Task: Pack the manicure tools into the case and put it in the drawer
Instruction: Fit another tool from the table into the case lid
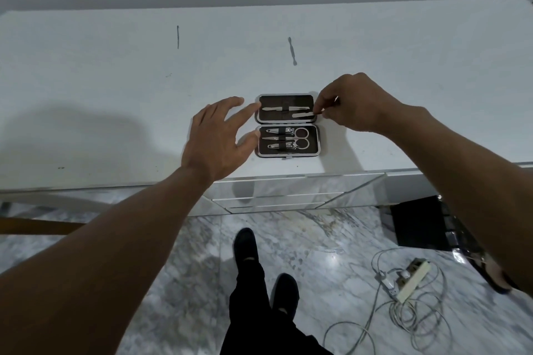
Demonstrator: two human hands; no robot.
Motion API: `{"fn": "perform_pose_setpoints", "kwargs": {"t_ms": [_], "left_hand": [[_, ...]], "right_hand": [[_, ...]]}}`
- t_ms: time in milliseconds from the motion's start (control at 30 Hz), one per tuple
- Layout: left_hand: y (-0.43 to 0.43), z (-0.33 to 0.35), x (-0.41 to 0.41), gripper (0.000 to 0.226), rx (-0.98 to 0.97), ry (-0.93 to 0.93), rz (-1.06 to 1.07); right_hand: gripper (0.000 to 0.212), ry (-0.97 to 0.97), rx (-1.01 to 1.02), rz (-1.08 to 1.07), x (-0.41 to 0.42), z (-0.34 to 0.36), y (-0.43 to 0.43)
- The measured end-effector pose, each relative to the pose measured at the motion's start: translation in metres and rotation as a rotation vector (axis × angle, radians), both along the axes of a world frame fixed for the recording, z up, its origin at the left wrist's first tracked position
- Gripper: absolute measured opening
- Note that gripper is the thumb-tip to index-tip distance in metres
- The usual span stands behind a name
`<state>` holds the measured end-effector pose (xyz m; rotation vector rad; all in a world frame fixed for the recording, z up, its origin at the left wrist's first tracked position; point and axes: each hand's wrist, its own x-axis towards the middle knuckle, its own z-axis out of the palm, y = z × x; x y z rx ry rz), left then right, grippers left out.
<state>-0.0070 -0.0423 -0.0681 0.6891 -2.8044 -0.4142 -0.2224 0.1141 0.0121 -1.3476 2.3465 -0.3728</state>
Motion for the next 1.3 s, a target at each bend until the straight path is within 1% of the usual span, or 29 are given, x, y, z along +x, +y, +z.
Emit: {"fn": "perform_pose_setpoints", "kwargs": {"t_ms": [167,367,500,767,900,1033,1300], "left_hand": [[0.000,0.000,0.001,0.051,0.001,0.013,0.003],[-0.001,-0.001,0.001,0.051,0.005,0.015,0.004],[-0.001,-0.002,0.002,0.051,0.004,0.014,0.004],[-0.002,-0.002,0.001,0.051,0.003,-0.003,0.003],[-0.001,-0.002,0.001,0.051,0.000,0.003,0.004],[-0.001,-0.002,0.001,0.051,0.006,-0.004,0.006],[-0.001,-0.002,0.001,0.050,0.004,0.001,0.008]], "right_hand": [[0.033,0.065,0.032,0.083,0.003,-0.004,-0.001],[0.036,0.151,0.073,0.142,0.003,-0.010,-0.006],[0.035,0.213,0.052,0.186,0.004,-0.011,-0.008],[0.035,0.233,0.041,0.189,0.005,-0.014,-0.008],[0.032,0.251,0.011,0.195,0.007,-0.012,-0.005],[0.030,0.234,-0.005,0.159,0.008,-0.011,-0.002],[0.028,0.102,-0.062,0.064,0.007,-0.011,0.002]]}}
